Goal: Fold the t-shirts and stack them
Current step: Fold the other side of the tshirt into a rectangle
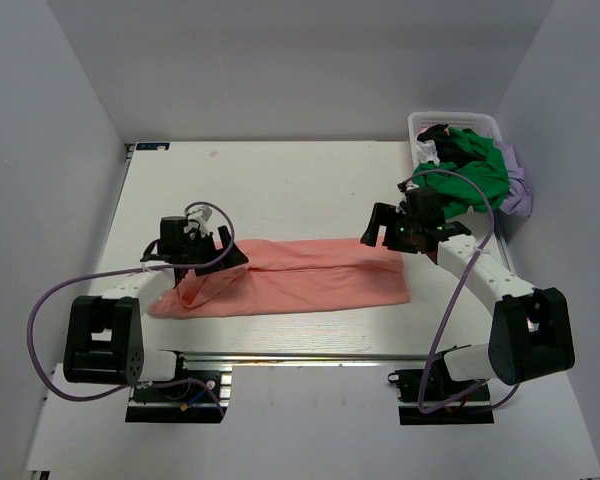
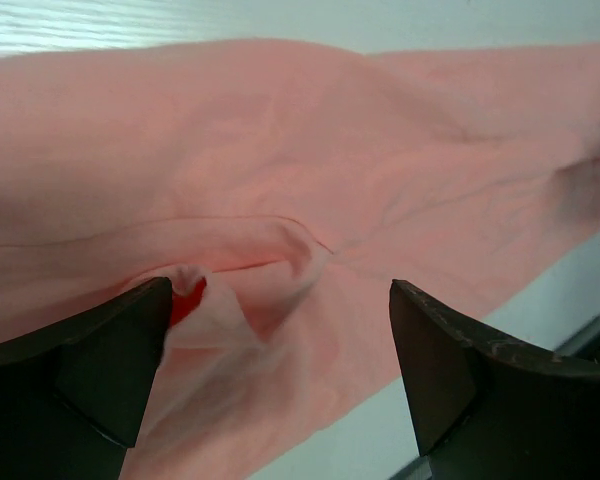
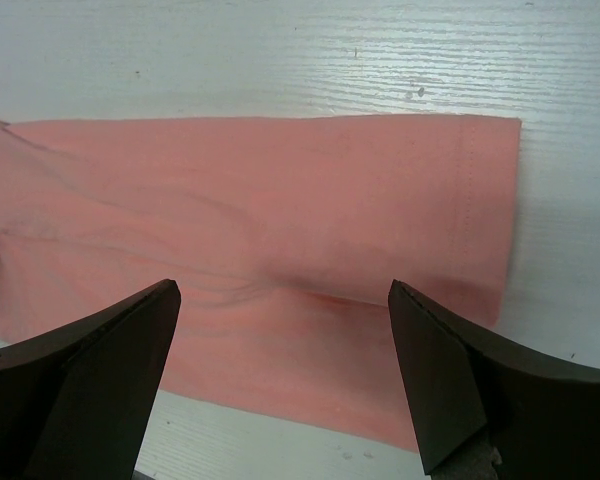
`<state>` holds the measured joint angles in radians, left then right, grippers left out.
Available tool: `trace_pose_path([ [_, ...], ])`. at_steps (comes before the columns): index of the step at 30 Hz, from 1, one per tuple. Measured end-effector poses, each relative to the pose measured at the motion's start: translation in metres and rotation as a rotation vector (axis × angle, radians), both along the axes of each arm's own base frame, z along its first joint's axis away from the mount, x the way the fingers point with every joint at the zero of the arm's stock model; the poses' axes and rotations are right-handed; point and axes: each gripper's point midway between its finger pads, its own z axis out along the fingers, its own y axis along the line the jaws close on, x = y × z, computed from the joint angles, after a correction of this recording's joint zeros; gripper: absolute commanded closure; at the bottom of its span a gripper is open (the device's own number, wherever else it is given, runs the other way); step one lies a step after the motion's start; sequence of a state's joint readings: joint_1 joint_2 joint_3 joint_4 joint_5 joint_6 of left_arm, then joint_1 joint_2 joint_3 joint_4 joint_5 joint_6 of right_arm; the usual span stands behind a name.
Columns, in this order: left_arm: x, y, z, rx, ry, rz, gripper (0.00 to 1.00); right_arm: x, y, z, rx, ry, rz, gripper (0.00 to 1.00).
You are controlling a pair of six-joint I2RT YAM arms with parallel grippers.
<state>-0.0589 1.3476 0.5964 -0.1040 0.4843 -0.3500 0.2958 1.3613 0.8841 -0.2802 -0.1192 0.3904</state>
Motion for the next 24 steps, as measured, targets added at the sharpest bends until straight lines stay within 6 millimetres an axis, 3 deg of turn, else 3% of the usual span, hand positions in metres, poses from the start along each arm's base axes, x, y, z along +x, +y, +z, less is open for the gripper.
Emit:
trace_pose_path([
  [6,-0.032,-0.034,0.014,-0.079,0.015,-0.162,0.01,-0.004,-0.001,-0.006,-0.002,0.013,-0.002,0.10],
  [13,-0.104,-0.061,-0.003,-0.134,0.216,-0.295,0.01,-0.008,-0.002,-0.012,-0.003,0.034,-0.008,0.10],
  [16,-0.123,-0.066,0.000,-0.134,0.273,-0.324,0.01,-0.008,-0.002,-0.012,-0.001,0.035,-0.011,0.10],
  [19,-0.128,-0.070,0.020,-0.130,0.268,-0.352,0.01,-0.008,-0.002,-0.012,0.000,0.036,-0.013,0.10],
  [24,-0.108,-0.074,0.062,-0.101,0.195,-0.373,0.01,-0.008,-0.003,-0.012,-0.005,0.034,-0.018,0.10],
])
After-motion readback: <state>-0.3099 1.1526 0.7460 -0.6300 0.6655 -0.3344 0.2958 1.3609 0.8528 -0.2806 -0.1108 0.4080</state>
